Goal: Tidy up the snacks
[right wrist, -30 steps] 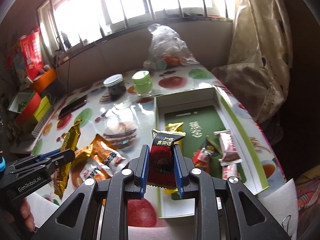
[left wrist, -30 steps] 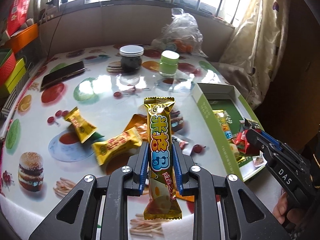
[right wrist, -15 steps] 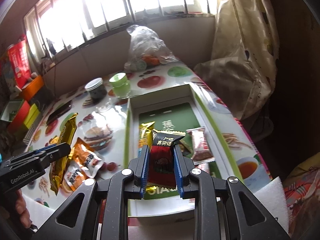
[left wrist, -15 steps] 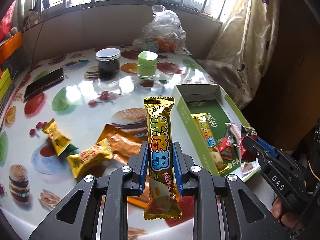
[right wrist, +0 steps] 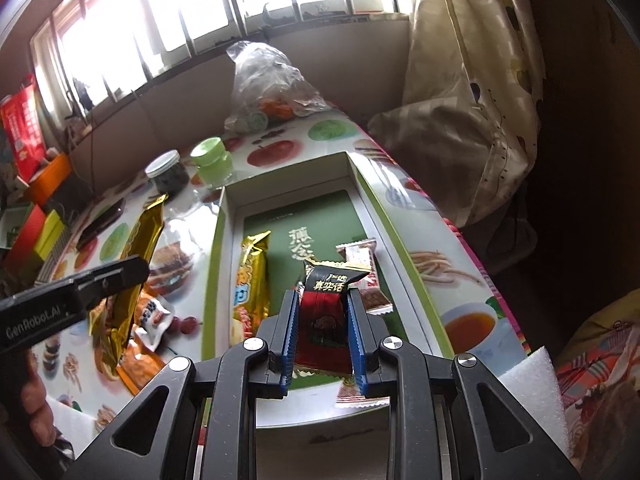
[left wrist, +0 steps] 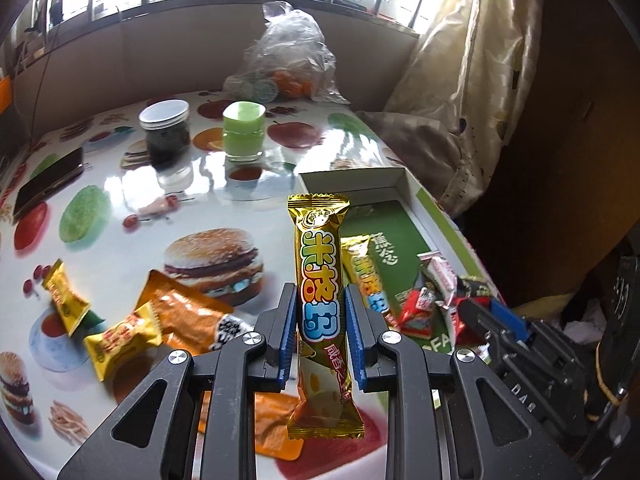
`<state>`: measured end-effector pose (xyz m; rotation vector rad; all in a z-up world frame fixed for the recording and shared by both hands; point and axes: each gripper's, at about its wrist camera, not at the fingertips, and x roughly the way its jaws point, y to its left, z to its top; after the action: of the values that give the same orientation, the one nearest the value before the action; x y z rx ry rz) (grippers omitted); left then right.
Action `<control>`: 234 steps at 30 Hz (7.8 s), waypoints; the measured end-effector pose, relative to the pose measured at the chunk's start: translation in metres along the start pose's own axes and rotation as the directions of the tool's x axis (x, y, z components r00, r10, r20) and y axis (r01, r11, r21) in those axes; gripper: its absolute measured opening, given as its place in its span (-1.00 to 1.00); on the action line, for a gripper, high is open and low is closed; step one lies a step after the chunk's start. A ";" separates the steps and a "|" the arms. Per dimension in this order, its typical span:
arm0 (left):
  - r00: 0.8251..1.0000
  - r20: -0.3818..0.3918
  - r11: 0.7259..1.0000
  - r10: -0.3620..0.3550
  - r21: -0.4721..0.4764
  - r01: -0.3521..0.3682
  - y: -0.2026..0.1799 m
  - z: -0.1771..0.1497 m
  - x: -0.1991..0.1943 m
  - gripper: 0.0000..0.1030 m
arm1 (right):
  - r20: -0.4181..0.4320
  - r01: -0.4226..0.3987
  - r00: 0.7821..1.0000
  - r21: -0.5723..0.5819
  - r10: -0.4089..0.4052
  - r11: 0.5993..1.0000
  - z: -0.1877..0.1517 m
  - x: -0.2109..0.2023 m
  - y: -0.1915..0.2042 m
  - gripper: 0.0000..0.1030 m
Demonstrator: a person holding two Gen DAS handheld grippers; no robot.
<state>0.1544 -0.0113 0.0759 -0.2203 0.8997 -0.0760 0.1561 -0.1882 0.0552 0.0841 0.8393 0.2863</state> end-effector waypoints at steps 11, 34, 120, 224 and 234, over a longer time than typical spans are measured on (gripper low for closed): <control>0.999 -0.036 0.999 -0.032 0.011 0.033 -0.019 0.008 0.025 -0.53 | -0.027 0.017 0.999 0.011 -0.017 1.000 -0.006 0.009 -0.011 -0.57; 0.991 -0.117 0.997 -0.064 0.039 0.069 -0.048 0.020 0.070 -0.53 | -0.039 0.029 0.999 0.004 -0.029 1.000 -0.008 0.021 -0.016 -0.57; 0.995 0.074 0.998 0.068 0.006 -0.068 0.018 -0.020 -0.030 -0.25 | 0.024 -0.014 1.000 -0.072 0.016 0.997 -0.009 -0.011 0.052 0.00; 0.984 -0.117 0.977 0.132 0.180 -0.109 0.114 -0.041 0.008 0.08 | -0.224 -0.258 0.958 -0.398 0.179 0.880 -0.045 0.059 0.156 -0.21; 0.978 -0.109 0.977 0.175 0.141 -0.159 0.124 -0.035 0.014 0.08 | -0.225 -0.261 0.957 -0.395 0.183 0.881 -0.044 0.058 0.155 -0.20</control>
<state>0.1322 0.1016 0.0166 -0.0157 1.0273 0.0081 0.1263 -0.0245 0.0122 -0.2570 0.9332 0.6977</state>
